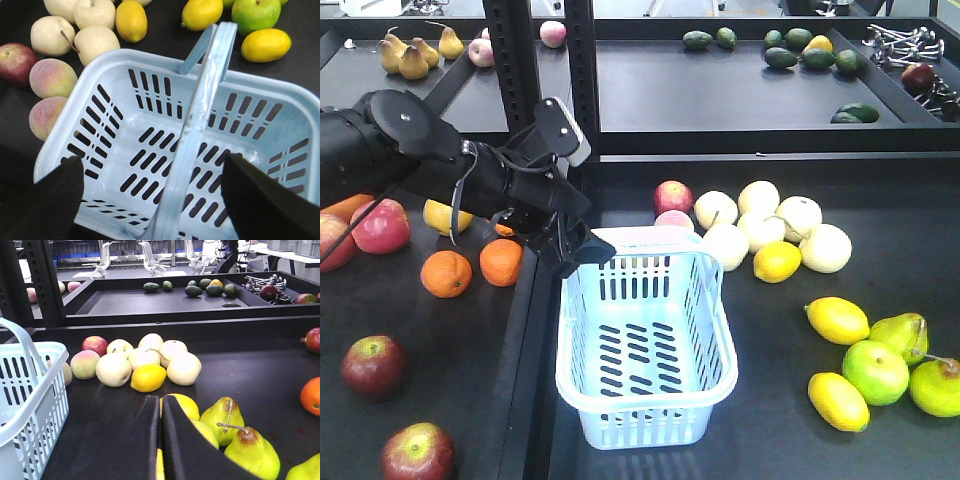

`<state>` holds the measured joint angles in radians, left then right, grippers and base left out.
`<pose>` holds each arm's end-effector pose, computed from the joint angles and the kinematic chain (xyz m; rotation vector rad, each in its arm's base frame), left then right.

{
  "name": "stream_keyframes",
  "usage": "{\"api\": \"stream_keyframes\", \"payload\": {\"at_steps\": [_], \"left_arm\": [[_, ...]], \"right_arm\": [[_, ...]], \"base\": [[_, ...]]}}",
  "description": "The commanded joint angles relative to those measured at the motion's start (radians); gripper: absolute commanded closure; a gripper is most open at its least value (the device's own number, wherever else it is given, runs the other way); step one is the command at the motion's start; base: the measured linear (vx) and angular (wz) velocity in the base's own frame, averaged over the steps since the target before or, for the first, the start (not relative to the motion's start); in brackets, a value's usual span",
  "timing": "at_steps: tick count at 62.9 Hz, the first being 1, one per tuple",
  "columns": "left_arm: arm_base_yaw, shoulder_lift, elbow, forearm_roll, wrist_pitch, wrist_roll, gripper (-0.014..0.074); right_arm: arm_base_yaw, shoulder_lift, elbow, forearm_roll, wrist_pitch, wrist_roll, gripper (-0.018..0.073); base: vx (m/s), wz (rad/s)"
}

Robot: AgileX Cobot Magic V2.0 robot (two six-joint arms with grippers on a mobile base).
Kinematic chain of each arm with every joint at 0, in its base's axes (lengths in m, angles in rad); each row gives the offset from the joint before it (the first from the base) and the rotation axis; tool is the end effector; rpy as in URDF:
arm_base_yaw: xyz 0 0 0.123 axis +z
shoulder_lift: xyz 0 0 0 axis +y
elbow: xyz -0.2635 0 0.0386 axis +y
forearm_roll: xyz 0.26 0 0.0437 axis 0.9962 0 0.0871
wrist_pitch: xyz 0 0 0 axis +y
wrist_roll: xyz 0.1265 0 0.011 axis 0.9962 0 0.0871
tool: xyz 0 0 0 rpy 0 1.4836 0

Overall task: Pick three apples into basket with both arms
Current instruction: 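Reach the left gripper over the basket and close on its handle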

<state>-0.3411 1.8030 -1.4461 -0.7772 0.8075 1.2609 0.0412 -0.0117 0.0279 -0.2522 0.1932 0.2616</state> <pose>0.3782 -0.2026 0.2342 1.3326 1.9670 -0.5051 0.1229 -0.0010 0.1832 0.0130 1.6868 0.0009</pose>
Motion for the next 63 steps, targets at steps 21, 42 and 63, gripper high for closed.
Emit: {"api": "stream_keyframes", "payload": {"at_steps": [21, 42, 63], "left_arm": [[-0.007, 0.028, -0.036, -0.045, -0.034, 0.028, 0.0045], [-0.007, 0.068, -0.036, -0.045, -0.035, 0.032, 0.0089], [-0.007, 0.045, -0.036, -0.057, -0.026, 0.020, 0.0521]], "right_arm": [[-0.007, -0.014, 0.012, -0.012, -0.069, -0.008, 0.0564], [-0.007, -0.014, 0.012, -0.012, -0.069, -0.008, 0.0564], [-0.007, -0.014, 0.012, -0.012, -0.069, -0.008, 0.0564]], "base": [[0.00, 0.00], [0.00, 0.00], [0.00, 0.00]]}}
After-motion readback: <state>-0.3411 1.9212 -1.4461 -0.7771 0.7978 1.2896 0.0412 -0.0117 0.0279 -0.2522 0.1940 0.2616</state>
